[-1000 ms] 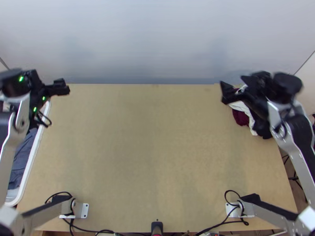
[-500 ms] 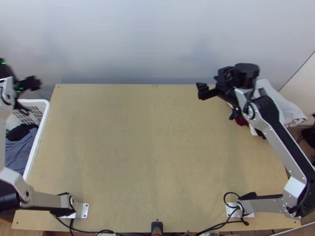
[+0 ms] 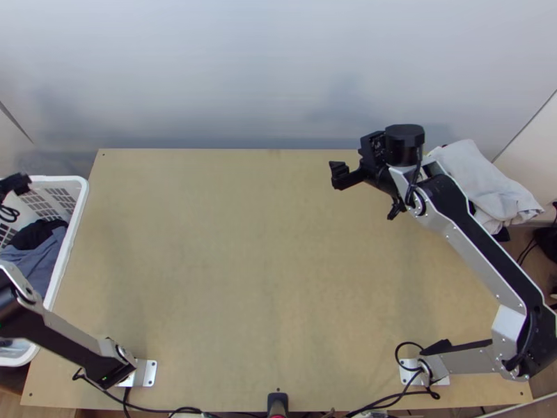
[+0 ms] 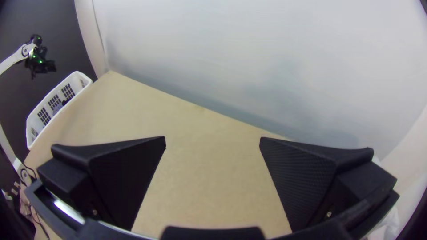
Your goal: Fold the t-shirt
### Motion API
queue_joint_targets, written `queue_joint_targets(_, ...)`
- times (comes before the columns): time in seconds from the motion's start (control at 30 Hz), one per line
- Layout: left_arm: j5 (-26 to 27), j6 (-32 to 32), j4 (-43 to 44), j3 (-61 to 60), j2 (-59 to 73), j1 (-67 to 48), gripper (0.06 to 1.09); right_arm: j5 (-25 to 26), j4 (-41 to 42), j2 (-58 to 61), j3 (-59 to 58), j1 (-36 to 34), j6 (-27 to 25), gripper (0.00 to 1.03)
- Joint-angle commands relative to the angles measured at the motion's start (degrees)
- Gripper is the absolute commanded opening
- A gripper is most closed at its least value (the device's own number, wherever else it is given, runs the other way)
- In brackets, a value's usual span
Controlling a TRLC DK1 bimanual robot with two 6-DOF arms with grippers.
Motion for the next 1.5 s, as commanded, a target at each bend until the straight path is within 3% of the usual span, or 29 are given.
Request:
queue_joint_targets(0.0, 2.02, 3.18, 1.19, 1.70, 10.73, 4.00, 1.03, 0.69, 0.13, 0.08, -1.56, 1.15, -0.13, 0.98)
queue_joint_targets(0.9, 4.92, -0.24, 1.72, 11.02, 36.93, 3.20, 1.04, 9.13, 1.37, 0.34, -0.33, 5.90, -1.97, 0.98)
queue_joint_targets(1.13, 10.02, -1.12, 1.63, 11.54, 37.72, 1.71, 1.04, 9.65, 1.28, 0.69, -0.33, 6.16, -2.32, 0.98)
queue_joint_targets(1.23, 14.86, -1.91, 1.46, 11.54, 37.54, 1.36, 1.03, 10.09, 1.28, 1.13, -0.25, 6.43, -2.59, 0.98)
queue_joint_targets(1.27, 18.46, -2.27, 1.46, 11.10, 37.01, 1.45, 0.93, 10.27, 1.37, 1.39, -0.25, 6.52, -2.85, 0.98)
queue_joint_targets(1.3, 23.12, -3.23, 1.63, 10.75, 36.66, 2.06, 0.76, 10.88, 1.37, 1.57, -0.25, 6.69, -3.11, 0.98)
queue_joint_targets(1.37, 34.81, -5.78, 4.27, 10.66, 36.22, 4.00, 0.07, 11.41, 1.37, 2.01, 0.19, 6.78, -3.29, 0.98)
queue_joint_targets(1.43, 39.64, -8.95, 4.88, 11.72, 36.93, 5.49, 0.09, 11.67, 1.37, 2.27, 0.72, 6.78, -3.38, 0.98)
queue_joint_targets(1.47, 39.55, -9.21, 5.32, 11.81, 37.19, 5.58, 0.09, 11.76, 1.37, 2.45, 0.98, 6.78, -3.38, 0.98)
